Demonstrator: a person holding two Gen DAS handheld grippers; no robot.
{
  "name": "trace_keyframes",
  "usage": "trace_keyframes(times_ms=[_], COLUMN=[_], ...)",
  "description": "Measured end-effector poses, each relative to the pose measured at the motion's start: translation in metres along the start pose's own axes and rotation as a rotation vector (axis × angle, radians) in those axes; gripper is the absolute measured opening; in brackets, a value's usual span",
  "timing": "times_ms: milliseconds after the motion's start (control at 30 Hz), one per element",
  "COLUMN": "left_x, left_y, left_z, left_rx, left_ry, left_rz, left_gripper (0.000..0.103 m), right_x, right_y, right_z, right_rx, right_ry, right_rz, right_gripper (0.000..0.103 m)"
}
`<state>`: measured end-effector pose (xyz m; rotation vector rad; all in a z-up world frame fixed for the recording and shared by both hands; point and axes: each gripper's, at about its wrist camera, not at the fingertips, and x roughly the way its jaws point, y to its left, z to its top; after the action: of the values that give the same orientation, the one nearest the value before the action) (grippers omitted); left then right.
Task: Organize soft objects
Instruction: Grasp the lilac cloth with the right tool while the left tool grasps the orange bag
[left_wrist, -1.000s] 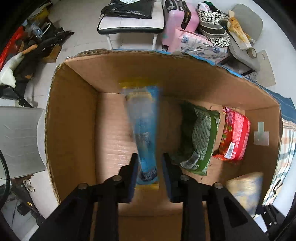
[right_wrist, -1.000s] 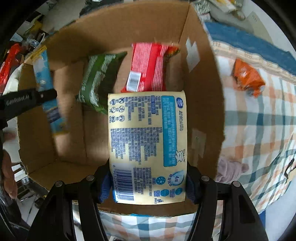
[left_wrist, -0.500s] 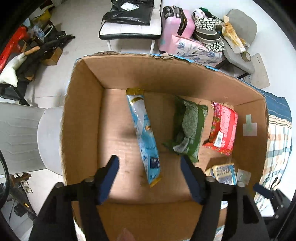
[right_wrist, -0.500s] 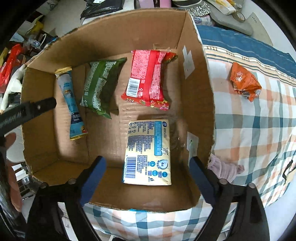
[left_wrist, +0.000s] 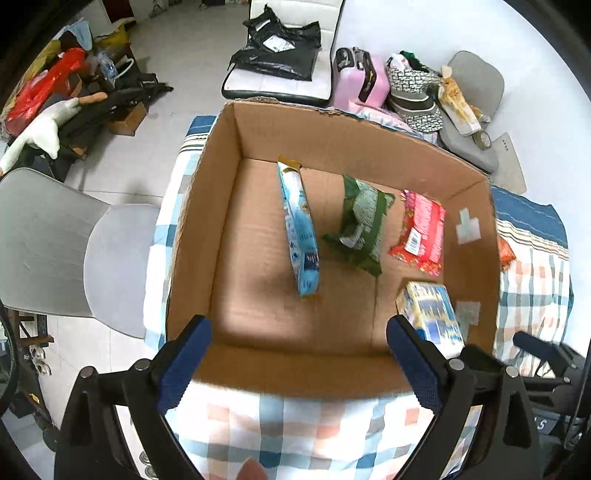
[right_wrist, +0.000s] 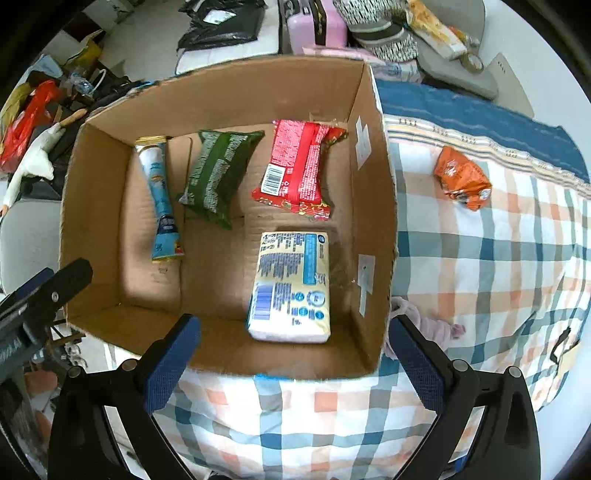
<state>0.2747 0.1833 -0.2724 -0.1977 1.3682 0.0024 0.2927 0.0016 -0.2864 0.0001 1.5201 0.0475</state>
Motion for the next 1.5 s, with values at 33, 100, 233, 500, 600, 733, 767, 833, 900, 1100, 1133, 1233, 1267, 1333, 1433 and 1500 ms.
trace_keyframes(times_ms=[33, 100, 233, 500, 600, 733, 767, 833, 900, 1100, 1133, 1233, 1267, 1333, 1433, 1500], left_x=[-0.006, -0.018, -0.045, -0.084, -0.091, -0.084, -0.078, -0.065, -0.048, 0.002, 0.008, 0.02, 0.023, 0.028, 0.028, 0.024], left_y=[-0.002, -0.006, -0.017, -0.042, -0.058, -0.082, -0.088, -0.1, -0.112, -0.132, -0.133, -0.135, -0.136, -0.137, -0.142, -0.15], left_z=[-0.006, -0.016, -0.035, -0.057, -0.065, -0.075, -0.077, -0.08, -0.082, -0.079, -0.078, -0.075, -0.074, -0.071, -0.066, -0.061], left_rx=[0.009, 0.021, 0.029, 0.015, 0.012, 0.018, 0.021, 0.022, 0.026, 0.037, 0.04, 0.043, 0.044, 0.042, 0.044, 0.054], left_ry=[-0.012, -0.037, -0.098, -0.173, -0.187, -0.179, -0.166, -0.145, -0.12, -0.048, -0.037, -0.024, -0.02, -0.015, -0.014, -0.026], left_rz=[0.008, 0.024, 0.032, 0.011, 0.004, 0.015, 0.018, 0.021, 0.043, 0.12, 0.127, 0.162, 0.17, 0.187, 0.191, 0.189], left_gripper=[0.097, 0.097, 0.097, 0.097, 0.097, 0.097, 0.097, 0.097, 0.097, 0.097, 0.097, 0.097, 0.097, 0.097, 0.097, 0.097], right_x=[-0.005, -0.016, -0.038, -0.083, -0.091, -0.08, -0.068, -0.046, -0.012, 0.082, 0.092, 0.116, 0.123, 0.134, 0.142, 0.139], right_y=[0.001, 0.001, 0.0, -0.011, -0.031, -0.085, -0.106, -0.136, -0.167, -0.204, -0.203, -0.198, -0.196, -0.193, -0.194, -0.195], right_z=[-0.004, -0.014, -0.035, -0.066, -0.074, -0.08, -0.08, -0.079, -0.077, -0.071, -0.07, -0.064, -0.062, -0.059, -0.06, -0.063], right_rx=[-0.005, -0.01, -0.03, -0.056, -0.032, 0.064, 0.105, 0.175, 0.253, 0.432, 0.448, 0.474, 0.48, 0.476, 0.458, 0.43], right_ry=[-0.014, -0.046, -0.095, -0.168, -0.172, -0.139, -0.114, -0.07, 0.0, 0.148, 0.161, 0.173, 0.182, 0.199, 0.205, 0.206], right_rz=[-0.005, -0.011, -0.008, 0.038, 0.069, 0.073, 0.064, 0.064, 0.077, 0.234, 0.261, 0.301, 0.308, 0.286, 0.258, 0.249], right_gripper=[0.103, 0.103, 0.103, 0.103, 0.103, 0.103, 0.103, 0.103, 0.103, 0.103, 0.103, 0.103, 0.097, 0.083, 0.067, 0.056])
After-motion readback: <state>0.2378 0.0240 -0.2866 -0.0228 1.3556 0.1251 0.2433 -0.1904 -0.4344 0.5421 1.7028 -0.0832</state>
